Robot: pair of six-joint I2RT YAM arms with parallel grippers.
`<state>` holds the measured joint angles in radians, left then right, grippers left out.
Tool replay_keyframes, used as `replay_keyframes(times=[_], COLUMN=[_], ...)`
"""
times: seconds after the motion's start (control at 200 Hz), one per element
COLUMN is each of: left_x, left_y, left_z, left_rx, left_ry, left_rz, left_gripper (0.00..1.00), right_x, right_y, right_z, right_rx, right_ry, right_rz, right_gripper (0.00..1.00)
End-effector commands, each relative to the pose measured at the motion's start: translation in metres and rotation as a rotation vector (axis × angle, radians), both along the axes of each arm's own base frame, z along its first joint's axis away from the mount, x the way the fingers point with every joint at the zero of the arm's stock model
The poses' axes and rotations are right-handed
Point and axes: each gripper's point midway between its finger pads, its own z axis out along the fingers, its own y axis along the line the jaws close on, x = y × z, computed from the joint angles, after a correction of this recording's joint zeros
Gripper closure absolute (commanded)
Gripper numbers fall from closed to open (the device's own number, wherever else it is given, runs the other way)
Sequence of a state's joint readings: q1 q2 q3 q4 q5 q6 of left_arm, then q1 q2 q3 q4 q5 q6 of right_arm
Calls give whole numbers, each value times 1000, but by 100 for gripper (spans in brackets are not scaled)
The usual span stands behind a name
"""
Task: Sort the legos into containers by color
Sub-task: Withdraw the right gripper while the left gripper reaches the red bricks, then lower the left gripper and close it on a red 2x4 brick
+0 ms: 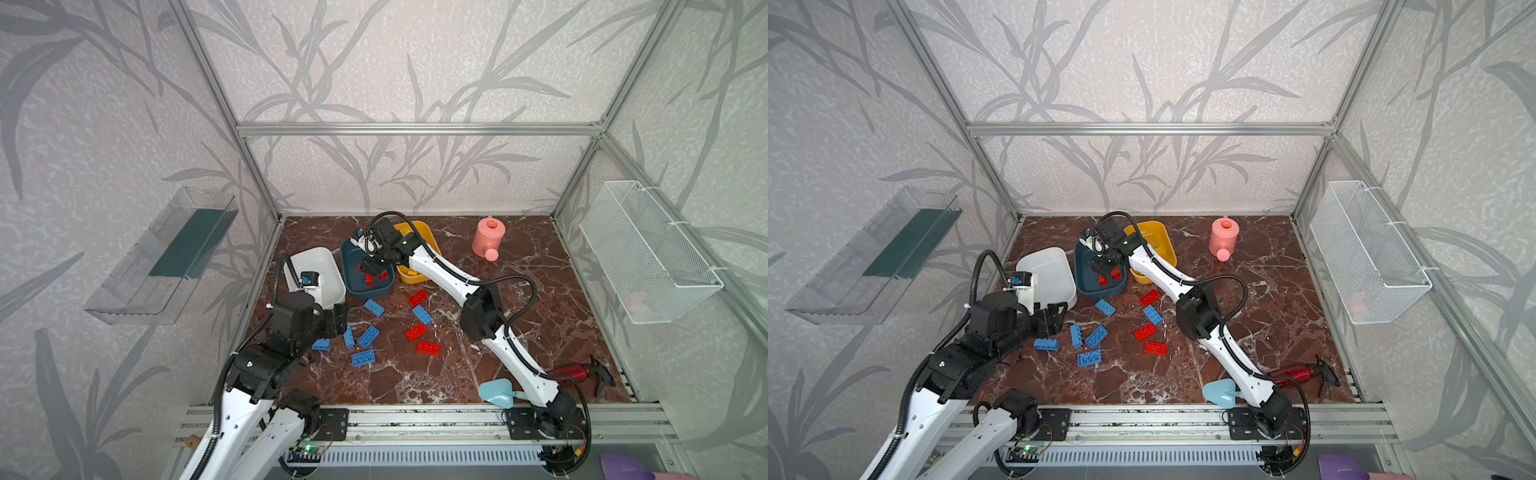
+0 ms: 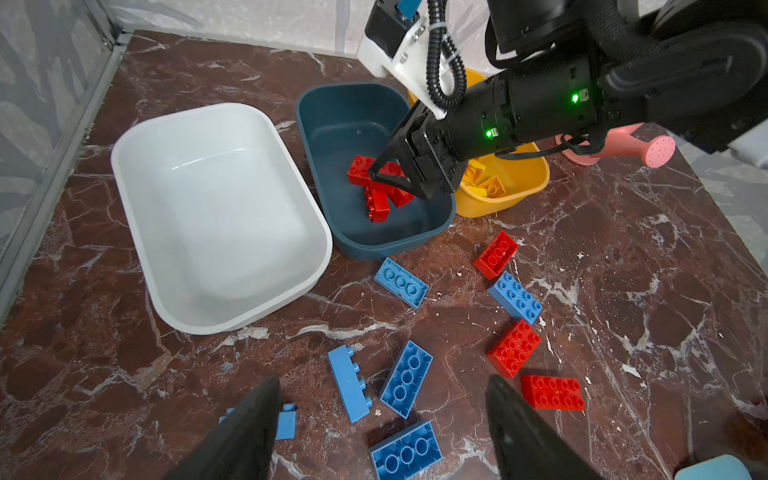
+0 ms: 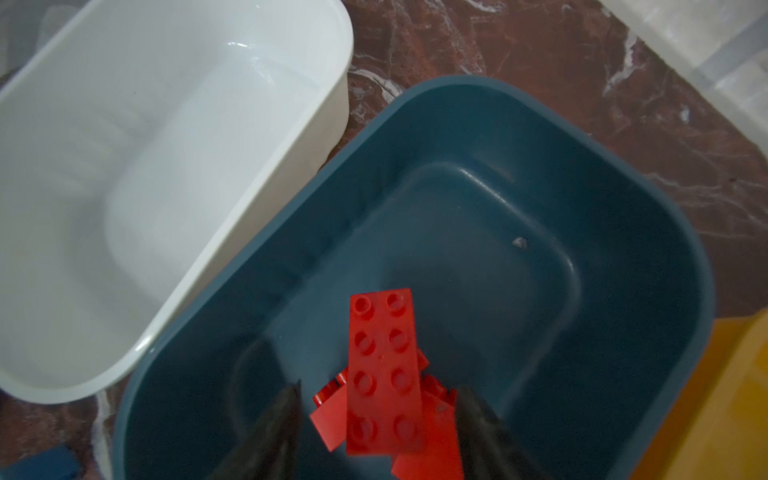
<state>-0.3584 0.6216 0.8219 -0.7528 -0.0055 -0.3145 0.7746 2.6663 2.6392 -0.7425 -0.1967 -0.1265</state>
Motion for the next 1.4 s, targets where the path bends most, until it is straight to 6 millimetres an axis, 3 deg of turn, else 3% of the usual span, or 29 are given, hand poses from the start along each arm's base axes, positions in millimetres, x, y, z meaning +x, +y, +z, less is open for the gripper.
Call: replay_keyframes(times=[0.0,0.13,0.3,0.31,0.415,0.46,0.495,0.51,0.6,0.685,0.895,1.03,1.215,1.395], left_x=[0,-4,-8,-7,-8,-7,-5,-4,2,5,8,13,18,20], left_y=[-15,-38,-87,-90,-116,-125,-133,-135,-149,-164,-182,-193,-199,-199], left_z=[2,-4,-27,-29,-46,-56,-63,-67,-93,-112,-150,-163,-178,-194], left_rx=[-38,-41,-13,-13,3,28,43,50,94,133,214,252,309,361], left_ry=[4,29,98,107,188,200,203,205,244,273,327,359,418,461], left_rz=[-62,-113,-252,-260,-337,-358,-375,-382,-412,-455,-534,-569,-590,-594], left_gripper=[22,23,22,22,22,22,22,22,22,23,26,30,34,40], right_x=[-2,-8,-20,-21,-32,-37,-41,-45,-60,-78,-131,-153,-163,-161], right_y=[-4,-22,-76,-80,-130,-156,-180,-190,-246,-279,-307,-324,-334,-330], right_z=[44,80,119,114,131,140,135,146,139,128,85,76,81,78], right_rx=[97,169,227,226,362,451,508,546,679,729,738,700,693,720], right_ry=[28,64,63,71,66,94,133,129,159,163,215,184,114,135], right_rz=[-16,-4,-75,-85,-179,-222,-270,-284,-386,-462,-572,-614,-636,-625], right_gripper=[31,27,26,26,23,22,21,21,20,19,19,19,19,19])
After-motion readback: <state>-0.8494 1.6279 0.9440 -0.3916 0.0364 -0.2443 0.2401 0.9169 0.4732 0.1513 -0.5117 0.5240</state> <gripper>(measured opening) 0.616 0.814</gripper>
